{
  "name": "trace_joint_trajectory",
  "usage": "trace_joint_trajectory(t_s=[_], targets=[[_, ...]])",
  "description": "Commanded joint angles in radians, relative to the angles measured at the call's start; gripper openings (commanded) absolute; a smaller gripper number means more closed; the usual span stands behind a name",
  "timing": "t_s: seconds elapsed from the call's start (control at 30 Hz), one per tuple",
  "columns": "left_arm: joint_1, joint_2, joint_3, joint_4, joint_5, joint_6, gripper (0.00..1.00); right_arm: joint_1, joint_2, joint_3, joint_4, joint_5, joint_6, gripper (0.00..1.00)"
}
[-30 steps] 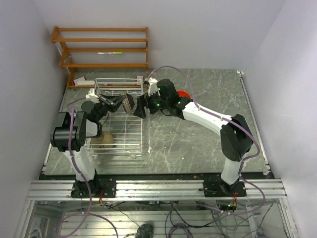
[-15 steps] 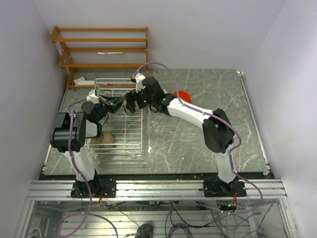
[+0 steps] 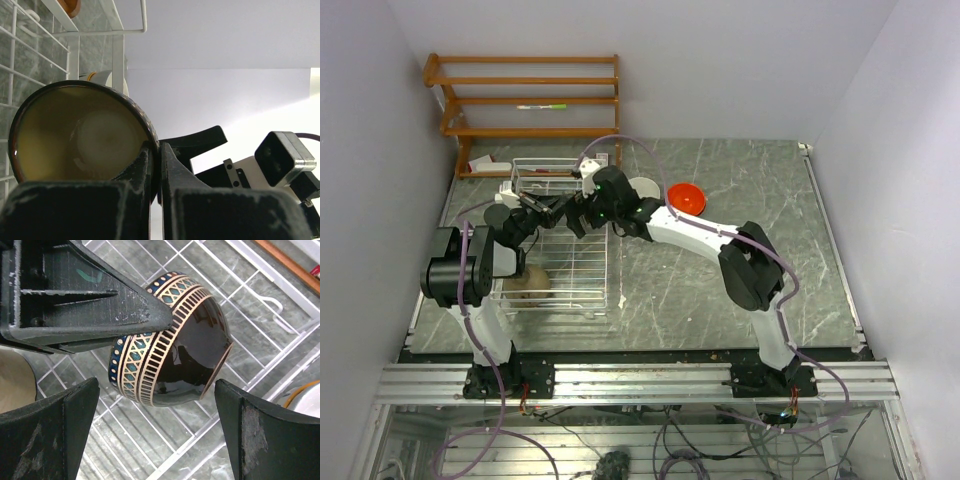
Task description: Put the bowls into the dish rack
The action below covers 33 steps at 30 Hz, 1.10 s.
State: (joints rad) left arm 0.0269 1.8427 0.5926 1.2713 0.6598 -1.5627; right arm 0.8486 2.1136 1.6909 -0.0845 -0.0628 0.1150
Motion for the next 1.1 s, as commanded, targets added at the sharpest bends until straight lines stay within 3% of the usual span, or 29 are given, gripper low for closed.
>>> trace_joint_trajectory(t_s=[0.0,0.33,0.5,0.67,0.73,0.83,1.07], targets=[[0.008,-0.001,-0.007,-0.096,0.041,0.043,0.07,0.008,0.045,0.021,0.032,0.050,0.010,1.00],[0.012,-0.022,-0.003,-0.135,0.038,0.068,0.07,0.023,0.016,-0.063,0.121,0.203,0.038,0.96],[0.012,-0.015,-0.013,-0.121,0.037,0.065,0.07,0.045,0.018,-0.080,0.167,0.265,-0.014,0.78],[0.014,0.005,-0.016,-0.087,0.045,0.049,0.08,0.088,0.002,-0.113,0.218,0.374,-0.081,0.74],[0.013,0.007,-0.015,-0.083,0.047,0.046,0.08,0.111,-0.012,-0.128,0.239,0.458,-0.118,0.63],[0.017,-0.008,-0.007,-0.108,0.050,0.056,0.09,0.145,-0.020,-0.137,0.262,0.570,-0.169,0.20],[0.036,-0.113,0.026,-0.299,0.054,0.162,0.16,0.159,0.005,-0.114,0.263,0.698,-0.239,0.10]])
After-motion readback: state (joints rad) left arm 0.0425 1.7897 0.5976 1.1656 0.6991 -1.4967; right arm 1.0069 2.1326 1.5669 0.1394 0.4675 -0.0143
